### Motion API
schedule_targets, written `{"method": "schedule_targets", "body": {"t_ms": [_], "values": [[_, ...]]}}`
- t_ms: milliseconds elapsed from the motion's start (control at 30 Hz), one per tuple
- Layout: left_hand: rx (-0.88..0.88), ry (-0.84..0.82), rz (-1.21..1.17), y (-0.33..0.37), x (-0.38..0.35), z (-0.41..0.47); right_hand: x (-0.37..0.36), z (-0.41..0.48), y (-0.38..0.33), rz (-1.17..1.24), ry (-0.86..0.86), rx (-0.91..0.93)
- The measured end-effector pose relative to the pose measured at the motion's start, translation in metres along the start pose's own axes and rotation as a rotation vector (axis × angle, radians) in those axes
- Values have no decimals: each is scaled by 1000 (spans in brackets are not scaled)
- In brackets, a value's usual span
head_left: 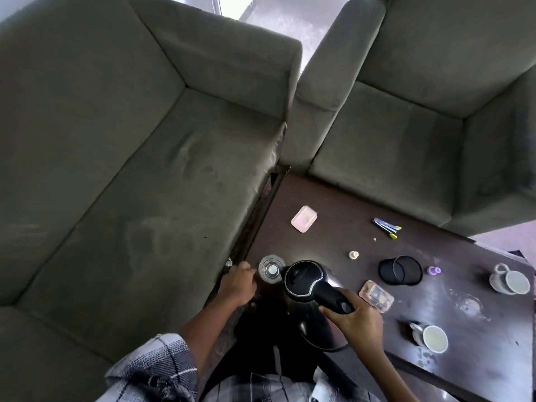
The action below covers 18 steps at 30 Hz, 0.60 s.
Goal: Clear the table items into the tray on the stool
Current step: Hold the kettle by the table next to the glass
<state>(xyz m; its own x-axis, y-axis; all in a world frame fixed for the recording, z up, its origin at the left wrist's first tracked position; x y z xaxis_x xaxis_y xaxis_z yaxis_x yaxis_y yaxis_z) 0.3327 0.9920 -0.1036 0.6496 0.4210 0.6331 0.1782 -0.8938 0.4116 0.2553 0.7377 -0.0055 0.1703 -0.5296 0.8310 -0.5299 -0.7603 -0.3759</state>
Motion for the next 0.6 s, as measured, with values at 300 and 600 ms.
{"method": "schedule_targets", "body": {"t_ms": [300,600], "values": [[-218,-231,645,-10,-30,31,-16,12,-17,-134,4,-37],[-187,-362,678,-26,-52,32,-32,19,-16,-196,28,-52]]}}
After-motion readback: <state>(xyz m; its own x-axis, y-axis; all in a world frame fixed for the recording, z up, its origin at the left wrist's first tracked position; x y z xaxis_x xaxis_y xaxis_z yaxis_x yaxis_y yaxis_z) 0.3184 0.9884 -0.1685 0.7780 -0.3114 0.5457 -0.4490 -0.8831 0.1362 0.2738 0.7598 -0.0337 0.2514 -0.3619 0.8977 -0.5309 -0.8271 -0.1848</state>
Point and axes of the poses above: each hand's wrist, its own z-axis towards the middle knuckle, its own x-axis out of the back of the hand, y = z × x, the point moved 8 cm from there along z, towards the middle knuckle, and after that the axes turned 14 degrees about -z, right-handed, at the moved point
